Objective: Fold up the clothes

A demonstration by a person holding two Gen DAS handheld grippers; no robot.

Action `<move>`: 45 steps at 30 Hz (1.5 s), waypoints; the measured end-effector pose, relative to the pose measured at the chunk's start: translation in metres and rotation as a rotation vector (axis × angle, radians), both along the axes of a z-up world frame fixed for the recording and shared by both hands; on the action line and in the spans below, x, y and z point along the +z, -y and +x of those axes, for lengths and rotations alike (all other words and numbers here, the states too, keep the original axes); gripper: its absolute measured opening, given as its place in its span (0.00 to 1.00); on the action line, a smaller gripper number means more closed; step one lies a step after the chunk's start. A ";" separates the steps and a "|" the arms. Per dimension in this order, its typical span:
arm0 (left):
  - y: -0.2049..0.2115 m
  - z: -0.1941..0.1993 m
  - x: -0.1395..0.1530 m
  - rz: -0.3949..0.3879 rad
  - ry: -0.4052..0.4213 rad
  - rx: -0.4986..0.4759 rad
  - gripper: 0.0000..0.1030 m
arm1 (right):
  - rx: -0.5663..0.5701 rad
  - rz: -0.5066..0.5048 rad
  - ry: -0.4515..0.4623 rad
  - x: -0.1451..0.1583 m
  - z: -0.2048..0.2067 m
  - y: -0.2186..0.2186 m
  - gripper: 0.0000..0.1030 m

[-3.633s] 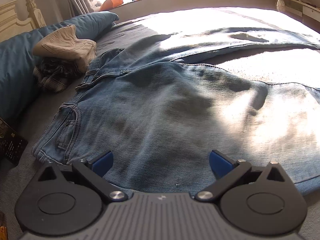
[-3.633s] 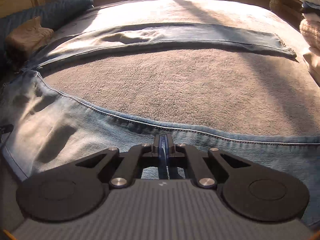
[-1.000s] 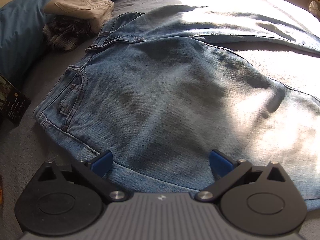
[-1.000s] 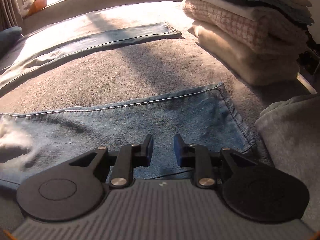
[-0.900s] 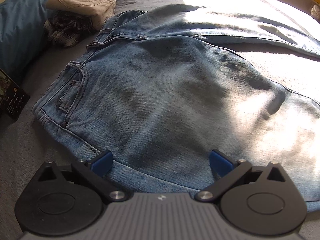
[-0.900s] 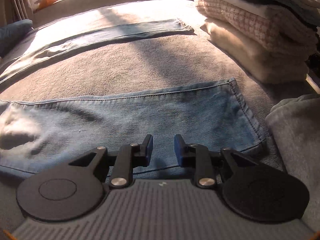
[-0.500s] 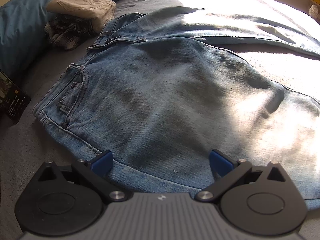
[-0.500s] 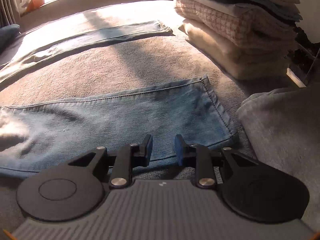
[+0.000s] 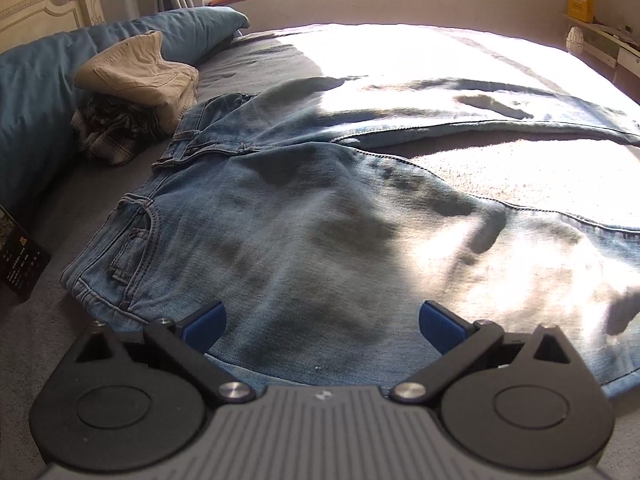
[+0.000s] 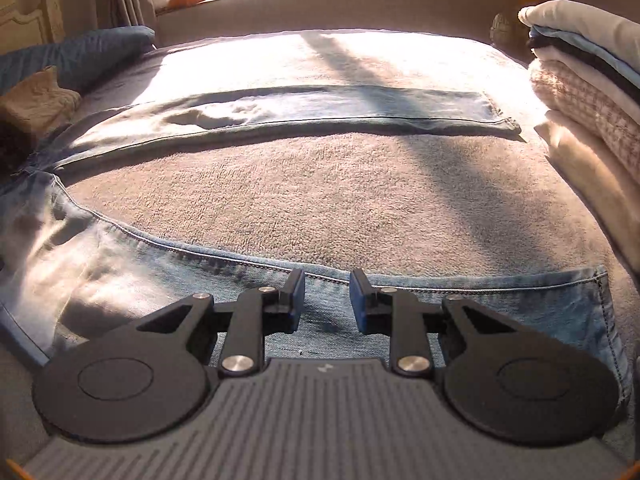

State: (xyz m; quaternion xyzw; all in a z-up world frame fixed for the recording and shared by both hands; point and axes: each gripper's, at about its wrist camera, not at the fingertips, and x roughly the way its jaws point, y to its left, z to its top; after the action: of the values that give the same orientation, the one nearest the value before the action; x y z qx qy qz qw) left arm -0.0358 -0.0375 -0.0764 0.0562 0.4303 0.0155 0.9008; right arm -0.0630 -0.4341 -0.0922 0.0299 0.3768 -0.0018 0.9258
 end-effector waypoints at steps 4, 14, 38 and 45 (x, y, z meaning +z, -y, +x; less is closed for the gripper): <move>0.003 0.001 -0.005 -0.025 -0.006 -0.025 1.00 | 0.028 0.003 -0.015 -0.004 0.010 -0.009 0.23; 0.001 0.004 -0.010 -0.053 0.030 -0.049 1.00 | 0.090 0.020 -0.042 -0.008 0.030 -0.035 0.23; -0.042 0.108 0.002 -0.077 0.320 -0.050 1.00 | 0.699 0.198 0.052 0.101 0.271 -0.278 0.24; -0.045 0.125 -0.037 -0.157 0.256 -0.041 0.99 | 0.755 0.129 -0.108 0.069 0.359 -0.397 0.25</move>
State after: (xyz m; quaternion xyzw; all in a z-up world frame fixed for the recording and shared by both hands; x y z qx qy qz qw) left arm 0.0890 0.0074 -0.1131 -0.0079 0.3106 -0.0296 0.9501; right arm 0.2957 -0.0373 -0.0233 -0.0528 0.4089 0.3614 0.8363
